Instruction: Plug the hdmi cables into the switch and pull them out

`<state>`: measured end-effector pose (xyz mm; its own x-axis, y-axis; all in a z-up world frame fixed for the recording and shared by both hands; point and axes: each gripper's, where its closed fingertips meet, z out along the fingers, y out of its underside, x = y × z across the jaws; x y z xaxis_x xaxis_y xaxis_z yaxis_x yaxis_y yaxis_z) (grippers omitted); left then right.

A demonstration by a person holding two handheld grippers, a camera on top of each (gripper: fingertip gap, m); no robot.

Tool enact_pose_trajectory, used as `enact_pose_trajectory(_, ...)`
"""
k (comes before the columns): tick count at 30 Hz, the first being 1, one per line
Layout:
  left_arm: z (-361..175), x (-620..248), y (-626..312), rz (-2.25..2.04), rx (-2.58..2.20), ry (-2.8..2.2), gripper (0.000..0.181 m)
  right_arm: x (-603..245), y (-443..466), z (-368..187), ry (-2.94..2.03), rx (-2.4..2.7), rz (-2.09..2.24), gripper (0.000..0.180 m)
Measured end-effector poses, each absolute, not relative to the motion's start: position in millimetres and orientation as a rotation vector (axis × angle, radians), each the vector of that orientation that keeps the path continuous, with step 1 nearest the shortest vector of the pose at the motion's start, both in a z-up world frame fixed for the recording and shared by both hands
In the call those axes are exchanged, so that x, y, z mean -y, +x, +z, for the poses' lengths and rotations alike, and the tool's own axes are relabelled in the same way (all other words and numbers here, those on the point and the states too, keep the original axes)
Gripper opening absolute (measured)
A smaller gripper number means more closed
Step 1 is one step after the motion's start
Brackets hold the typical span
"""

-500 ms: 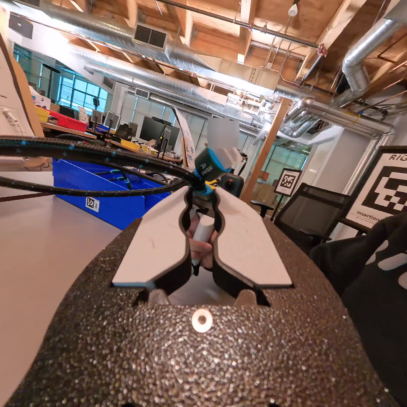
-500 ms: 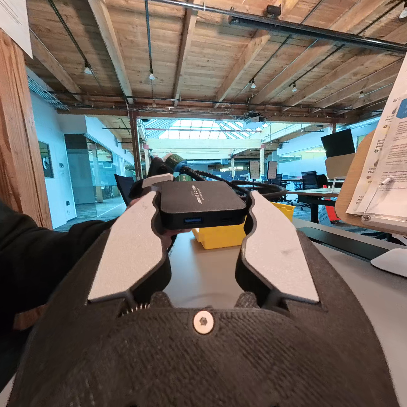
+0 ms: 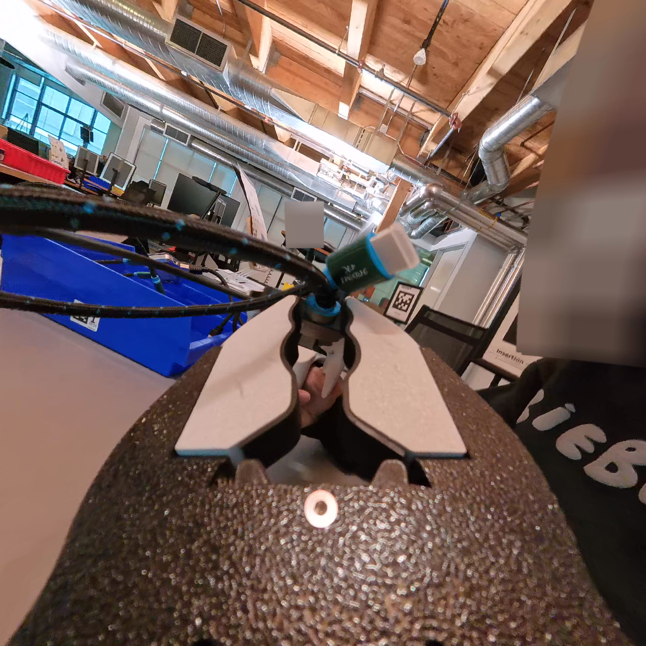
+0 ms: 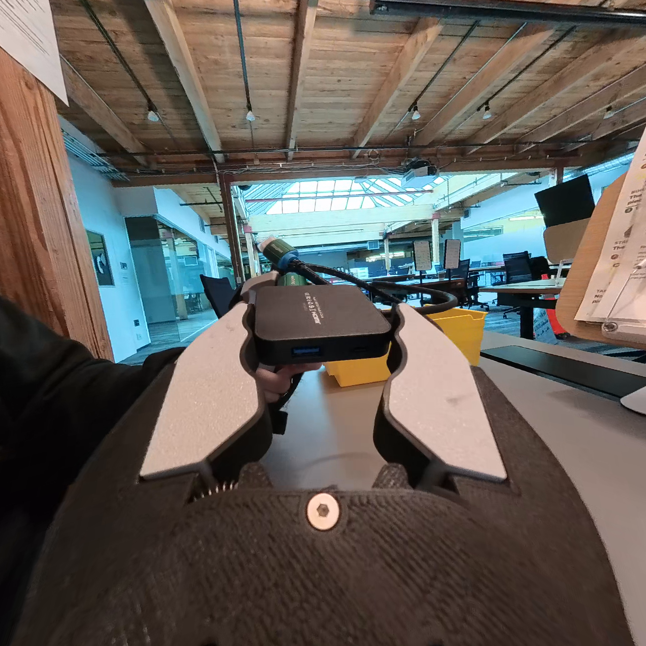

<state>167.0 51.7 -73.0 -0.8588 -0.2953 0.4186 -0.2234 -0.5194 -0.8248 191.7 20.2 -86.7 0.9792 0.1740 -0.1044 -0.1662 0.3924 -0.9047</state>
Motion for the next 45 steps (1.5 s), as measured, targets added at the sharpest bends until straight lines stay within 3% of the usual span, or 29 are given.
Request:
enact_pose_trajectory(18,-69.2,-53.8,164.0,-2.421,-1.532,-0.648,0.01,-25.8,186.8,-91.2,-1.157,0.004,0.277,0.071)
enact_pose_trajectory(28,-59.7,-65.0,170.6,-2.53,-1.334,-0.78,0.01,-31.9,181.8,-98.9,-1.21,0.088,0.096,0.078)
enact_pose_trajectory(37,-53.2,-67.0,170.2,-2.612,-1.217,-0.736,0.01,-39.6,183.3,-103.5,-1.24,0.053,0.069,0.072)
enact_pose_trajectory(45,-63.0,-69.0,170.1,-2.494,-1.383,-0.723,0.011,-28.4,186.0,-90.9,-1.22,0.04,0.119,0.072)
